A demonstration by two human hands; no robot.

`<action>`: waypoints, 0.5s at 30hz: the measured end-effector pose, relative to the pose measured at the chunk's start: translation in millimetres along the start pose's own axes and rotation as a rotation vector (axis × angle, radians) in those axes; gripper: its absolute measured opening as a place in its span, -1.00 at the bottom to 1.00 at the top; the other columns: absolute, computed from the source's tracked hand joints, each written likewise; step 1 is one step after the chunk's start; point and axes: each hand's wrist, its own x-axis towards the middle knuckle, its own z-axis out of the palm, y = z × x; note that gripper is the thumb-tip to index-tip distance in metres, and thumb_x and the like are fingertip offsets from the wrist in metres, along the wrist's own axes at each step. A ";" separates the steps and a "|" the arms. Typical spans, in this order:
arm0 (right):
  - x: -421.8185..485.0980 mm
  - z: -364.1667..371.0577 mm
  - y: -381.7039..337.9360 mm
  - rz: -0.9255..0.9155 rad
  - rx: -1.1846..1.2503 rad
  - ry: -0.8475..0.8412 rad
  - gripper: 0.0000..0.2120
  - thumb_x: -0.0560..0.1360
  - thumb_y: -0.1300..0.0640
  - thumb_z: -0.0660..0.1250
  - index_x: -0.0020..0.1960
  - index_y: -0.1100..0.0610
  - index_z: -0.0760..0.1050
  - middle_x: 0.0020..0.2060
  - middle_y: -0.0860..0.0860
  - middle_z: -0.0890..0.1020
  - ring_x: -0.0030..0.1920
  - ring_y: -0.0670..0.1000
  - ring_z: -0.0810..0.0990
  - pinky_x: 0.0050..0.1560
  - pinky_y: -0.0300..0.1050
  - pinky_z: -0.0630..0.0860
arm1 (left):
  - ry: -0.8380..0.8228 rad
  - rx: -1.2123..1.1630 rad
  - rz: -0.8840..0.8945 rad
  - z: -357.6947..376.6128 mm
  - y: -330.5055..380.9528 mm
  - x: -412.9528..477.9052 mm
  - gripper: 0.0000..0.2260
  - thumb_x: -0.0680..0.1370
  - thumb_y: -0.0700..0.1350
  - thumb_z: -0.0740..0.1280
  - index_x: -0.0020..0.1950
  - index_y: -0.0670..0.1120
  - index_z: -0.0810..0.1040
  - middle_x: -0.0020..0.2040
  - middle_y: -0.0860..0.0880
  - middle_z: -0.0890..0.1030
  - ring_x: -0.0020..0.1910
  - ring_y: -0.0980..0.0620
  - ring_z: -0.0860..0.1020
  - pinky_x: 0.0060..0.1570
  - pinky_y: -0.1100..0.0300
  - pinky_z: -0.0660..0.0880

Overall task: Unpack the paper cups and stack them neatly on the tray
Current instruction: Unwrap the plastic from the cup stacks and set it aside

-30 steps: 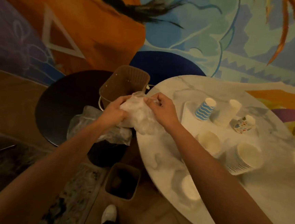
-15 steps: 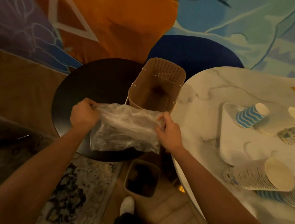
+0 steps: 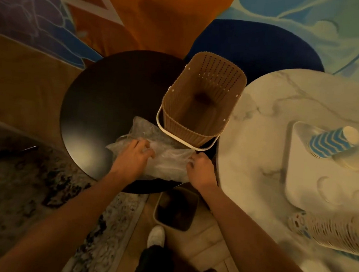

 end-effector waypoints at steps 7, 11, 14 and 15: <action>8.8 14.5 12.6 0.072 -0.160 -0.209 -0.62 0.56 0.21 0.15 0.37 0.18 0.38 0.33 0.20 0.39 0.29 0.16 0.42 0.26 -0.06 0.39 | -0.327 -0.115 -0.075 30.3 -15.9 9.0 -0.57 0.63 0.00 0.10 0.51 -0.03 0.18 0.53 -0.07 0.16 0.50 -0.10 0.11 0.42 -0.02 0.18; 3.6 6.1 13.4 0.059 -0.091 -0.248 -0.56 0.56 0.17 0.17 0.43 0.14 0.30 0.36 0.19 0.39 0.34 0.17 0.38 0.30 -0.05 0.36 | -0.363 -0.106 -0.103 28.9 -13.2 10.7 -0.53 0.62 -0.02 0.14 0.52 -0.01 0.14 0.55 -0.08 0.11 0.52 -0.11 0.07 0.44 -0.05 0.18; -5.6 -5.5 12.7 0.043 0.013 -0.134 -0.60 0.54 0.12 0.24 0.37 0.08 0.41 0.30 0.15 0.48 0.27 0.16 0.46 0.24 -0.04 0.43 | -0.209 -0.082 -0.134 18.2 -2.3 11.0 -0.56 0.56 -0.07 0.25 0.44 -0.01 0.32 0.46 -0.11 0.29 0.42 -0.13 0.25 0.38 -0.01 0.23; -8.7 -10.6 12.2 0.051 0.029 -0.076 -0.64 0.53 0.09 0.26 0.32 0.08 0.47 0.25 0.14 0.52 0.22 0.15 0.50 0.18 -0.05 0.45 | -0.134 -0.088 -0.138 13.7 2.2 10.7 -0.58 0.53 -0.09 0.29 0.40 -0.03 0.38 0.40 -0.12 0.36 0.37 -0.13 0.31 0.35 0.00 0.26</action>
